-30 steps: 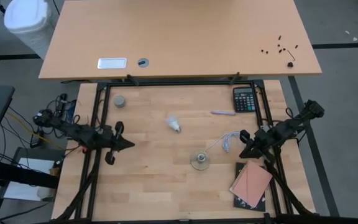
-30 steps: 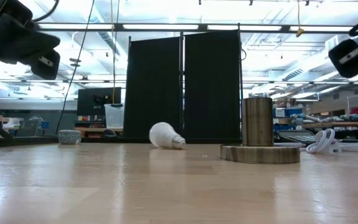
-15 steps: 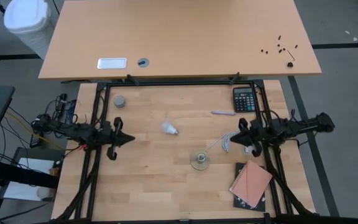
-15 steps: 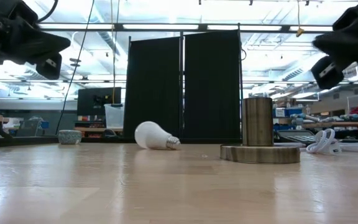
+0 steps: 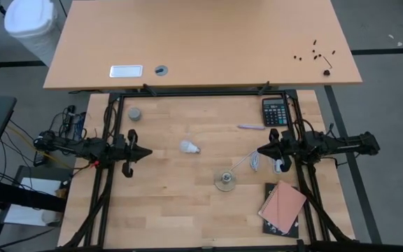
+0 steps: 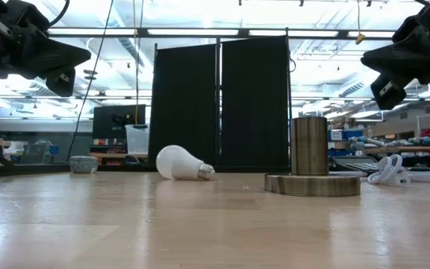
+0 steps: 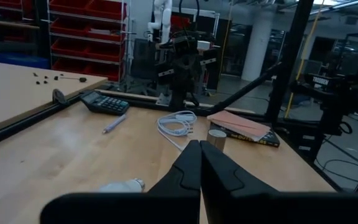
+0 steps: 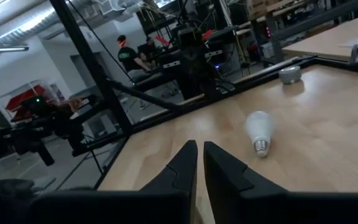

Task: Screw lightbulb
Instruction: Return to Home Position

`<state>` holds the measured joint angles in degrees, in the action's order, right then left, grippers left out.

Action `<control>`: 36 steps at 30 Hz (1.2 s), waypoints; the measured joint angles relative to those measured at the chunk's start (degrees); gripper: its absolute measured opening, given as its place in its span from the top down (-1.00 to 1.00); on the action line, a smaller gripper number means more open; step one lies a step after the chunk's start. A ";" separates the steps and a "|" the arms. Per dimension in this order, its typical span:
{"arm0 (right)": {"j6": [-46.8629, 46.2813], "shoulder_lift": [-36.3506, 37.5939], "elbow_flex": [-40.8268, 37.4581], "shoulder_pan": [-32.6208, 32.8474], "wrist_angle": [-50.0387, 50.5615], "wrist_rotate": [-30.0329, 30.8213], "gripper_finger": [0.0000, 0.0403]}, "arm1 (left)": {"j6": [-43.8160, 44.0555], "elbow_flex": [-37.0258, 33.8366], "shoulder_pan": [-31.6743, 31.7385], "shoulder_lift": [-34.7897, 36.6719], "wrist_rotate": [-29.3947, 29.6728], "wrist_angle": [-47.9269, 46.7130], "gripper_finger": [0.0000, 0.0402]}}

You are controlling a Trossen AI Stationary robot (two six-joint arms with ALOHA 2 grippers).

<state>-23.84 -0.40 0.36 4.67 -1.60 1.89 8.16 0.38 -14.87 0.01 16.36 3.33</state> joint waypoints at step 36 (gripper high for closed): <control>-0.01 0.00 0.01 0.02 0.01 -0.02 0.83 | 0.00 0.00 0.00 0.00 -0.07 0.09 0.97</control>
